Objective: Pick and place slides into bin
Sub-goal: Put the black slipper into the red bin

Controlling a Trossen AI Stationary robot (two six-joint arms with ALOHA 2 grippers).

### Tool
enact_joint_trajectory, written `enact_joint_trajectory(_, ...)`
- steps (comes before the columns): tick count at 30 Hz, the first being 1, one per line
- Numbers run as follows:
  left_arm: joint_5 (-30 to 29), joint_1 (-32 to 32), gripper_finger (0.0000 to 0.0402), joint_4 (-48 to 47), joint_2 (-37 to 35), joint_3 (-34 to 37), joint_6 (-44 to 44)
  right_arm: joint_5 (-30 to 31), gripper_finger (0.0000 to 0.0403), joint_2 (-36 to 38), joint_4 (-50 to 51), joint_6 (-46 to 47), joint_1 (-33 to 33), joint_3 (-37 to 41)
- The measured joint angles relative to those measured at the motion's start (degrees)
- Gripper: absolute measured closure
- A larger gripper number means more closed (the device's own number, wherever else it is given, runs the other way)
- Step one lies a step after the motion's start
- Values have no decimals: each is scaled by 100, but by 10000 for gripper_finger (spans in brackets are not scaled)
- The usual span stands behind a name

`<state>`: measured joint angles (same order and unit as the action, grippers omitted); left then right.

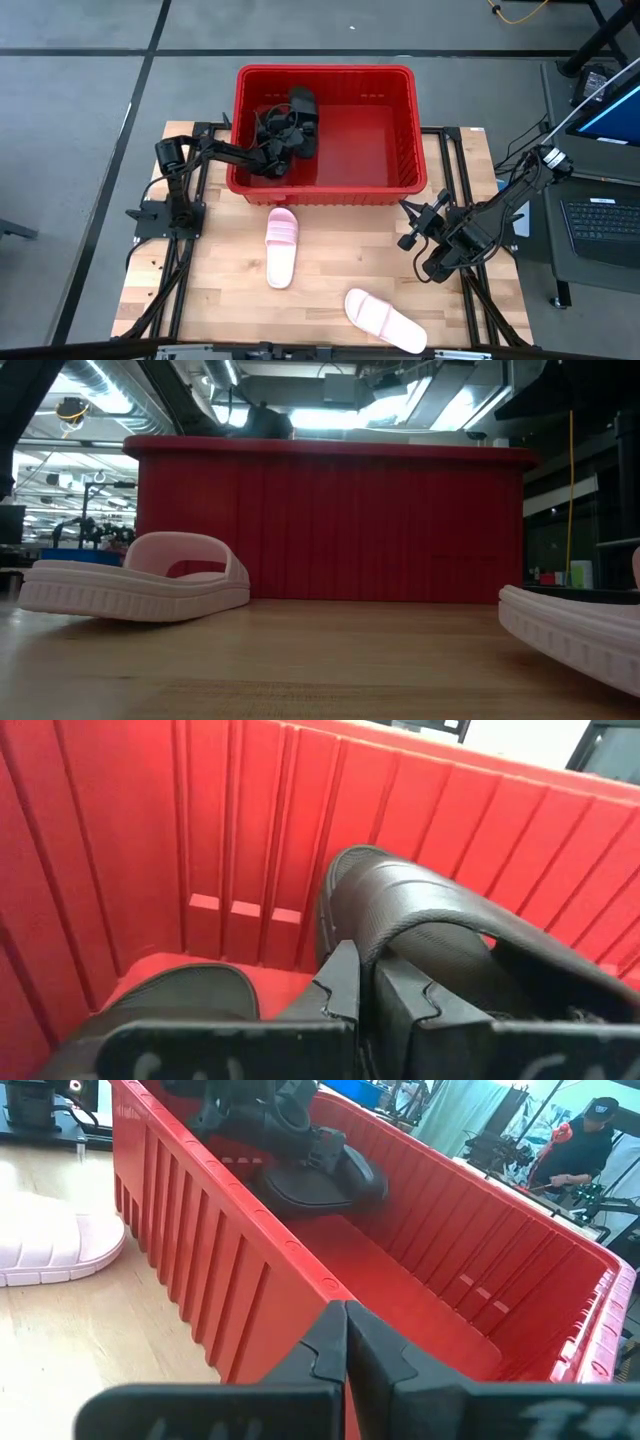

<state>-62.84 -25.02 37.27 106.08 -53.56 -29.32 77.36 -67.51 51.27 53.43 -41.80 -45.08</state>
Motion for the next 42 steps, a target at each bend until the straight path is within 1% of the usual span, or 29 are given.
enact_joint_trajectory(22, -42, -37, 398, -161, -1, 0, -3, -2, 393, 0, 2, -10, 1, 0)
enact_joint_trajectory(32, -33, -96, 398, -520, -4, 0, -75, -2, 393, 0, 65, -1, 0, 1)
enact_joint_trajectory(42, 200, -242, 398, -734, 15, 0, -309, 0, 393, 0, 85, 4, 2, 2)
